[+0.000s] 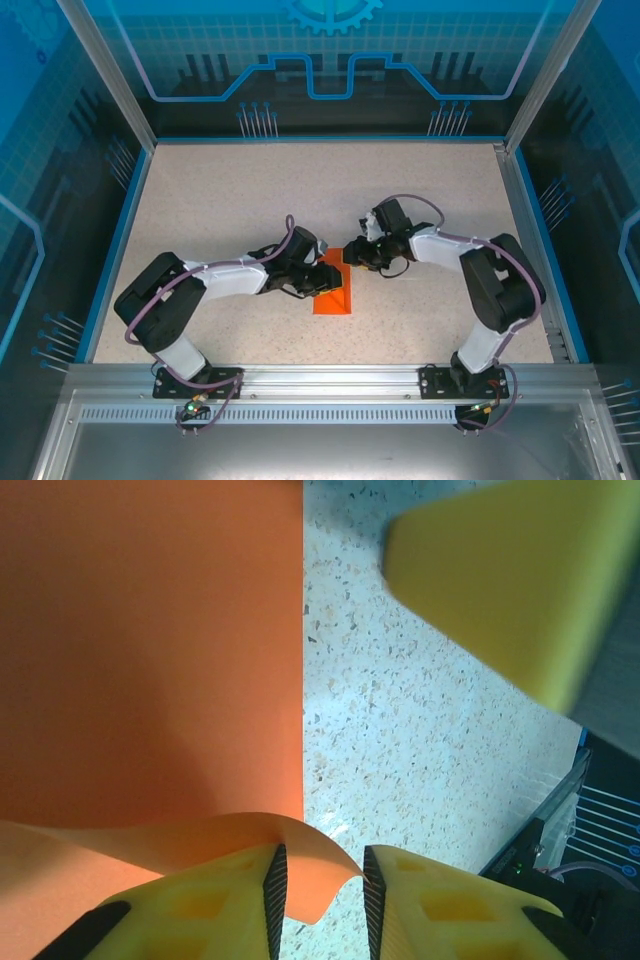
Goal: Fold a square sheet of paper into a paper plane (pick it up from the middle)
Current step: Fold the triangle a second time at the center of the table.
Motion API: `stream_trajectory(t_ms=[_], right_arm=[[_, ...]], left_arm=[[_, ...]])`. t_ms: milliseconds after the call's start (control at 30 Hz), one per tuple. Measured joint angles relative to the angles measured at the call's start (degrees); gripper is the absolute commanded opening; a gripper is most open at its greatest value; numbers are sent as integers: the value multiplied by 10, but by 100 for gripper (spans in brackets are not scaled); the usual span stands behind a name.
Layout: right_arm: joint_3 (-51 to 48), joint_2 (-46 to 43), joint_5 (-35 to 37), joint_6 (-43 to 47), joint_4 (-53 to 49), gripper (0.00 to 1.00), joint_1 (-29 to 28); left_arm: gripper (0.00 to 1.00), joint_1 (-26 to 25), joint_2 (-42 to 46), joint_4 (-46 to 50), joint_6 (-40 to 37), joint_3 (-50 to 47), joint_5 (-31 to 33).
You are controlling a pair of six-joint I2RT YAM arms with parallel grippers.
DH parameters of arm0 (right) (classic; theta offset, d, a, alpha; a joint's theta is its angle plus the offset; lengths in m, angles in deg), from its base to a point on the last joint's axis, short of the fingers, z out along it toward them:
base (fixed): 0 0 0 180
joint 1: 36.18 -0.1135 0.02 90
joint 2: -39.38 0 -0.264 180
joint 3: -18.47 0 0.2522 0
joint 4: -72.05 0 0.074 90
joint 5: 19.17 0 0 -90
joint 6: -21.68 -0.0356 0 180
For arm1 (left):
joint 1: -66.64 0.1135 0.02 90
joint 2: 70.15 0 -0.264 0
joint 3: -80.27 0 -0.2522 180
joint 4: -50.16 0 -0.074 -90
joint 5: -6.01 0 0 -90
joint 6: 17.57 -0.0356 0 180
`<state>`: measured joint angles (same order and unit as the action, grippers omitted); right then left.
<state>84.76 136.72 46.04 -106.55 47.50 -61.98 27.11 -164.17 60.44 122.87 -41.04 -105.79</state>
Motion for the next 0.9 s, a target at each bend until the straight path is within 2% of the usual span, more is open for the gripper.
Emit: stream_trajectory(t_ms=[133, 233, 533, 900], right_arm=[[-43, -44, -4, 10, 1, 44, 1], [-74, -68, -6, 12, -4, 45, 1], [-105, -96, -18, 12, -5, 42, -2], [-104, -52, -51, 12, 30, 30, -35]], left_arm=[[42, 0, -7, -10, 1, -2, 1], [44, 0, -12, -19, 2, -2, 1], [24, 0, -19, -27, 5, -2, 1], [18, 0, -19, -28, 4, -2, 6]])
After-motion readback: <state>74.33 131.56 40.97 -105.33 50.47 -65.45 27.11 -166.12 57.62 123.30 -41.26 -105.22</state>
